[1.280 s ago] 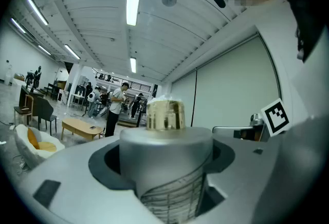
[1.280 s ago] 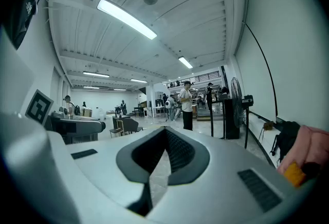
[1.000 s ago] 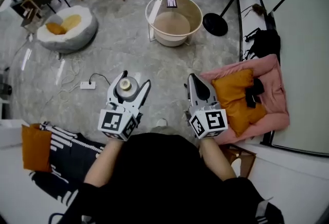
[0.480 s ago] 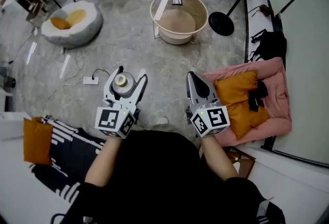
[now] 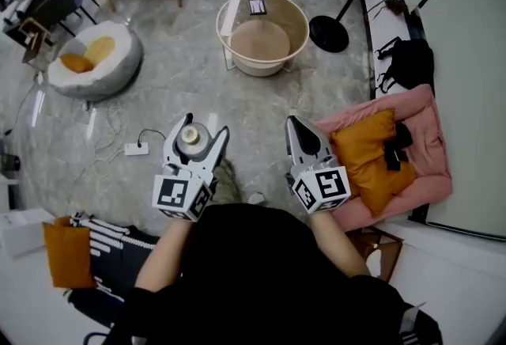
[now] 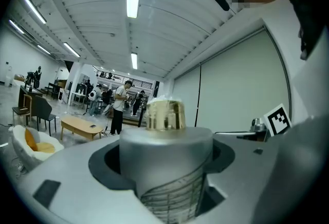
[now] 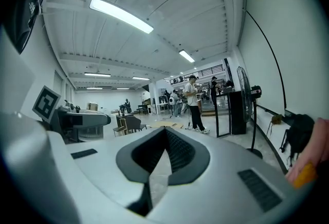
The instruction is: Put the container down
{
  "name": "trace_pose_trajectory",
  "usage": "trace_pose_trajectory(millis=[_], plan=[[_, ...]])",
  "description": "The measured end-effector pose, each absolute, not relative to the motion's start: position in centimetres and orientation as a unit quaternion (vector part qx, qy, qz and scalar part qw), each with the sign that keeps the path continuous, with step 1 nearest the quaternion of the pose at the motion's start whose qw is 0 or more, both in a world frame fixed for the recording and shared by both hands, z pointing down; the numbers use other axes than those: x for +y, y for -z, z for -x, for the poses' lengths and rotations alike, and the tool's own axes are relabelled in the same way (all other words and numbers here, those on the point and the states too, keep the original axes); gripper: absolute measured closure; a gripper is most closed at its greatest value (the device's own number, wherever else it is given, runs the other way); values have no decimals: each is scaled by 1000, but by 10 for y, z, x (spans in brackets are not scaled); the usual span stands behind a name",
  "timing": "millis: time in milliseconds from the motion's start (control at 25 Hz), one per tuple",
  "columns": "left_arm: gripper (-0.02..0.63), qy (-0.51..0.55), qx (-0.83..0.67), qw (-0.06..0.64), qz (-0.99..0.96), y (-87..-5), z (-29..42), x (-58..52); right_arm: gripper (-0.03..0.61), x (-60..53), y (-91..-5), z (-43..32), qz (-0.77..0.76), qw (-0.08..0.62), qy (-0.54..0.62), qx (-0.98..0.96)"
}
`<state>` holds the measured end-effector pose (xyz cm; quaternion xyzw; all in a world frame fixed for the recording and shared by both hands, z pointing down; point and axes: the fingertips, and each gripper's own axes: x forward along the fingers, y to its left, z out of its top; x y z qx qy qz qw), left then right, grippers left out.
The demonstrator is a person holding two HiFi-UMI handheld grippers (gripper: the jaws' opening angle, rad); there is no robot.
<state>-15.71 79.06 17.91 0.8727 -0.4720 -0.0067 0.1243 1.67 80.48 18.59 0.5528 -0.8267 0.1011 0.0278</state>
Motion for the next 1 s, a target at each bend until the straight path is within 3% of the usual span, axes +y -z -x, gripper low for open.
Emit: trace_pose_trajectory(millis=[560, 1000], plan=[[264, 9, -470, 131, -873, -206, 205, 591, 555, 609, -239, 48, -542, 106, -134, -823], [264, 18, -464, 124, -877, -198, 279, 491, 557, 500, -220, 119, -528, 104, -132, -832]])
